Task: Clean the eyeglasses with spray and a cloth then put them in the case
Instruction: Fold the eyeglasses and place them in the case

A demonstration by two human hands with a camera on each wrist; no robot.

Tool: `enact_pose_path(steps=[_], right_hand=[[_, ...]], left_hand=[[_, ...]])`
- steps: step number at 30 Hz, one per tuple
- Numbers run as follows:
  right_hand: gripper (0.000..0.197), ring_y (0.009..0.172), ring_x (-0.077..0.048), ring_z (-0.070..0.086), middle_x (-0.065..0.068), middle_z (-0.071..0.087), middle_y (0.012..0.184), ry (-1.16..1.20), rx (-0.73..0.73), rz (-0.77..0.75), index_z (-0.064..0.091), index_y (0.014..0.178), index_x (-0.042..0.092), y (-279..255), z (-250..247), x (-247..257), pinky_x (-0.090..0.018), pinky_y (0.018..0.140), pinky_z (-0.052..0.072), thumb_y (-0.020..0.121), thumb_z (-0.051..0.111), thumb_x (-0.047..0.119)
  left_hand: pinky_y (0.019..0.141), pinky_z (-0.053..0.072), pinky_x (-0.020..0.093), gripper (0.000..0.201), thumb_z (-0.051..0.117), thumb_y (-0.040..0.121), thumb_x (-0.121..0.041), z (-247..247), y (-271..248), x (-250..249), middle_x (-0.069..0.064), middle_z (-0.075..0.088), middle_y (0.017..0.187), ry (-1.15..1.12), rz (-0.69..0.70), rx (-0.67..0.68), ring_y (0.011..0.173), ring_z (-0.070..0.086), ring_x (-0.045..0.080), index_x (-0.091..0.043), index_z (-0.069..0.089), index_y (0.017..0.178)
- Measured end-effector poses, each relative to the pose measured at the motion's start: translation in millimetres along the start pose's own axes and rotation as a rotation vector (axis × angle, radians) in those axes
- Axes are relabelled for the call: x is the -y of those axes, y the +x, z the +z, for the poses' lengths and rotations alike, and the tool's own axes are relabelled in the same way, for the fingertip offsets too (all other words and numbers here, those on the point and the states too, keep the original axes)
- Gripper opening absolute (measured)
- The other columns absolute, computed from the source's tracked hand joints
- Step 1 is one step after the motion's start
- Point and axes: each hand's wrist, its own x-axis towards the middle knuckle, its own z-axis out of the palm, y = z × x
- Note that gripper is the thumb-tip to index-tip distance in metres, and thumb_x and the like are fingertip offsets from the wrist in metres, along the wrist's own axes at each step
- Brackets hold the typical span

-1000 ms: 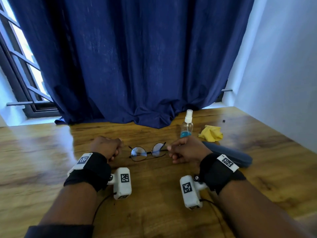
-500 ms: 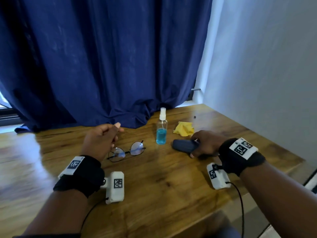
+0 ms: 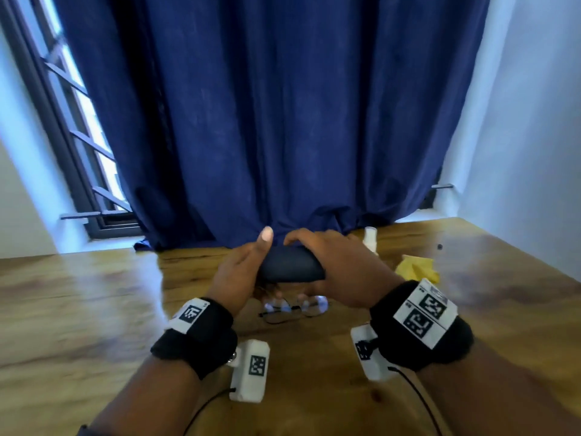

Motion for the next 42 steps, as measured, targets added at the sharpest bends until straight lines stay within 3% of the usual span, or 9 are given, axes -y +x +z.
enact_pose_path(steps=[5, 8, 12, 18, 27, 30, 32, 37, 42], right_hand=[[0.076, 0.118, -0.005, 0.048, 0.023, 0.058, 0.132, 0.194, -0.136, -0.095, 0.046, 0.141, 0.046, 18.2, 21.4, -7.3, -0.040, 0.103, 0.042, 0.074, 0.062, 0.078], [0.051, 0.113, -0.003, 0.053, 0.023, 0.063, 0.121, 0.401, -0.334, -0.034, 0.060, 0.131, 0.042, 20.8, 28.6, -23.6, -0.029, 0.101, 0.045, 0.084, 0.069, 0.061], [0.046, 0.114, -0.001, 0.058, 0.020, 0.065, 0.119, 0.451, -0.326, 0.005, 0.065, 0.128, 0.042, 19.6, 41.8, -34.8, -0.024, 0.099, 0.048, 0.083, 0.076, 0.050], [0.043, 0.112, -0.005, 0.060, 0.017, 0.069, 0.115, 0.447, -0.340, 0.002, 0.071, 0.121, 0.040, 15.5, 47.1, -38.5, -0.033, 0.100, 0.049, 0.080, 0.079, 0.051], [0.035, 0.097, 0.005, 0.067, 0.016, 0.073, 0.101, 0.656, -0.508, 0.154, 0.074, 0.110, 0.026, 8.0, 40.7, -32.1, -0.006, 0.080, 0.049, 0.083, 0.079, 0.046], [0.037, 0.091, 0.010, 0.062, 0.014, 0.066, 0.099, 0.683, -0.577, 0.293, 0.061, 0.114, 0.026, 7.5, 37.3, -35.4, -0.002, 0.070, 0.045, 0.088, 0.072, 0.050], [0.043, 0.085, 0.011, 0.061, 0.012, 0.063, 0.097, 0.727, -0.595, 0.335, 0.051, 0.124, 0.025, 6.9, 35.0, -35.1, -0.003, 0.065, 0.046, 0.092, 0.067, 0.048], [0.046, 0.087, -0.012, 0.067, 0.003, 0.064, 0.106, 0.730, -0.629, 0.409, 0.040, 0.126, 0.034, 6.7, 37.9, -27.5, -0.030, 0.074, 0.057, 0.092, 0.065, 0.050], [0.009, 0.075, 0.009, 0.063, 0.017, 0.066, 0.076, 0.438, -0.072, 0.206, 0.072, 0.101, 0.032, 1.3, 43.3, -12.9, -0.006, 0.060, 0.044, 0.093, 0.070, 0.034]], left_hand=[[0.049, 0.054, 0.030, 0.038, 0.061, 0.089, -0.045, -24.0, -3.7, 15.6, 0.002, 0.075, 0.081, -0.030, 0.155, -0.080, 0.064, 0.068, 0.017, -0.011, 0.072, 0.103], [0.069, 0.060, 0.027, 0.030, 0.064, 0.091, -0.033, -29.1, 0.2, 19.2, 0.000, 0.074, 0.112, -0.040, 0.226, -0.051, 0.092, 0.072, 0.010, -0.018, 0.073, 0.115], [0.091, 0.058, 0.028, 0.029, 0.071, 0.088, -0.029, -25.9, 1.6, 24.8, -0.004, 0.075, 0.115, 0.007, 0.223, 0.015, 0.106, 0.070, 0.010, -0.025, 0.073, 0.117], [0.089, 0.055, 0.022, 0.035, 0.078, 0.082, -0.022, -16.2, 1.6, 30.7, -0.004, 0.077, 0.113, -0.031, 0.184, -0.011, 0.105, 0.072, 0.007, -0.019, 0.073, 0.117], [0.107, 0.052, 0.036, 0.097, 0.071, 0.089, 0.000, -22.7, -2.0, 20.4, 0.011, 0.068, 0.132, 0.014, 0.251, 0.232, 0.126, 0.065, 0.023, -0.043, 0.019, 0.158], [0.110, 0.051, 0.040, 0.080, 0.069, 0.089, 0.001, -24.2, -4.6, 15.1, 0.002, 0.061, 0.142, 0.148, 0.298, 0.266, 0.131, 0.060, 0.021, -0.033, 0.035, 0.154], [0.108, 0.053, 0.035, 0.065, 0.071, 0.086, -0.005, -26.3, -7.2, 12.9, -0.002, 0.061, 0.140, 0.194, 0.290, 0.267, 0.130, 0.061, 0.013, -0.025, 0.051, 0.145], [0.100, 0.053, 0.018, 0.083, 0.072, 0.084, 0.005, -39.0, -1.6, 14.7, -0.004, 0.060, 0.140, 0.046, 0.274, 0.008, 0.123, 0.064, 0.001, -0.018, 0.038, 0.155], [0.113, 0.048, 0.041, 0.084, 0.073, 0.086, 0.003, -53.2, 7.4, 30.7, 0.001, 0.057, 0.147, -0.001, 0.241, -0.188, 0.132, 0.059, 0.010, -0.015, 0.033, 0.158]])
